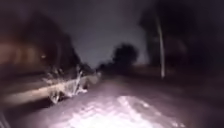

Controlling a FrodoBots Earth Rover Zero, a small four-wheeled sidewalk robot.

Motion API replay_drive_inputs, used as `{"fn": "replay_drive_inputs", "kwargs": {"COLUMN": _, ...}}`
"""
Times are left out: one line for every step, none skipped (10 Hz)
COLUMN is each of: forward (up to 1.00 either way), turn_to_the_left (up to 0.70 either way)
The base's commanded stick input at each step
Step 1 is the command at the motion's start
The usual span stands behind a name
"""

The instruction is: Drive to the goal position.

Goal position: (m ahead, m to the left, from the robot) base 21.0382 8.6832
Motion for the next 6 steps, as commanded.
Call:
{"fn": "replay_drive_inputs", "kwargs": {"forward": 0.7, "turn_to_the_left": 0.0}}
{"fn": "replay_drive_inputs", "kwargs": {"forward": 0.7, "turn_to_the_left": 0.0}}
{"fn": "replay_drive_inputs", "kwargs": {"forward": 0.7, "turn_to_the_left": 0.0}}
{"fn": "replay_drive_inputs", "kwargs": {"forward": 0.7, "turn_to_the_left": 0.0}}
{"fn": "replay_drive_inputs", "kwargs": {"forward": 0.7, "turn_to_the_left": 0.0}}
{"fn": "replay_drive_inputs", "kwargs": {"forward": 0.7, "turn_to_the_left": 0.0}}
